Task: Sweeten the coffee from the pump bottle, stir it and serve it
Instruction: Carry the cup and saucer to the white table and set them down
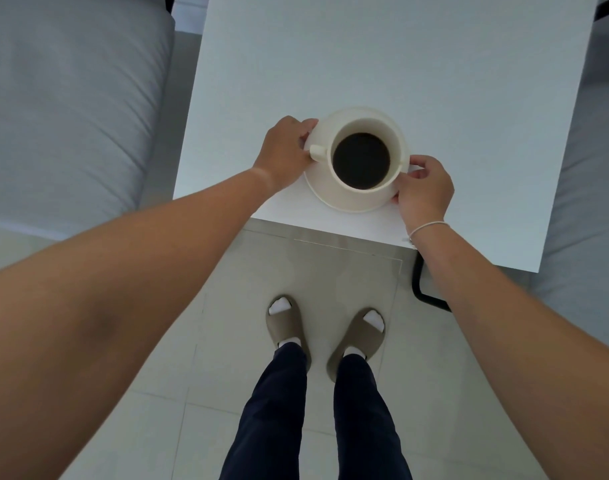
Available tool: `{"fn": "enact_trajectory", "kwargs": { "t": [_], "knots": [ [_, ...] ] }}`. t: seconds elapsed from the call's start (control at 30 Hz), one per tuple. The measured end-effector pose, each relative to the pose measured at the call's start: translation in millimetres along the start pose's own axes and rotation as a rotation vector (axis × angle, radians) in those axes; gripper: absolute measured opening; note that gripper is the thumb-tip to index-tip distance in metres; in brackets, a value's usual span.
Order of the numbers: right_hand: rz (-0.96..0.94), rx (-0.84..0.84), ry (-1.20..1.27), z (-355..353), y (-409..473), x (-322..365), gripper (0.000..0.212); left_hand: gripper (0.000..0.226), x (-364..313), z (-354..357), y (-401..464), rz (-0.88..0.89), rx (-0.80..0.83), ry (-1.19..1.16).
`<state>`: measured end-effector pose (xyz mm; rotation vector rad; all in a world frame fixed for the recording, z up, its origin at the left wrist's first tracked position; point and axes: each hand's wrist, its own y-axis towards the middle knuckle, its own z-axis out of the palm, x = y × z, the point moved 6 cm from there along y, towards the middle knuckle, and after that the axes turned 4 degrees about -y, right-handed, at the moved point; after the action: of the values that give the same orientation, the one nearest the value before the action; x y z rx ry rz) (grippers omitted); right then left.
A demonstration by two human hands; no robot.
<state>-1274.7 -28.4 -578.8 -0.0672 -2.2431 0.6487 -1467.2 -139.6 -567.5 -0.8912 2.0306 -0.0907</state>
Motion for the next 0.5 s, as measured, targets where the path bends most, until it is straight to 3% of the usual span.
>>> {"fn": "enact_trajectory", "kwargs": {
  "t": [0.5],
  "knots": [
    [-0.214,0.024,-0.139,-4.4,-10.8,-8.0,0.04,0.062,13.0,8.7,-20.2,0.044,-0.028,0.064]
  ]
}}
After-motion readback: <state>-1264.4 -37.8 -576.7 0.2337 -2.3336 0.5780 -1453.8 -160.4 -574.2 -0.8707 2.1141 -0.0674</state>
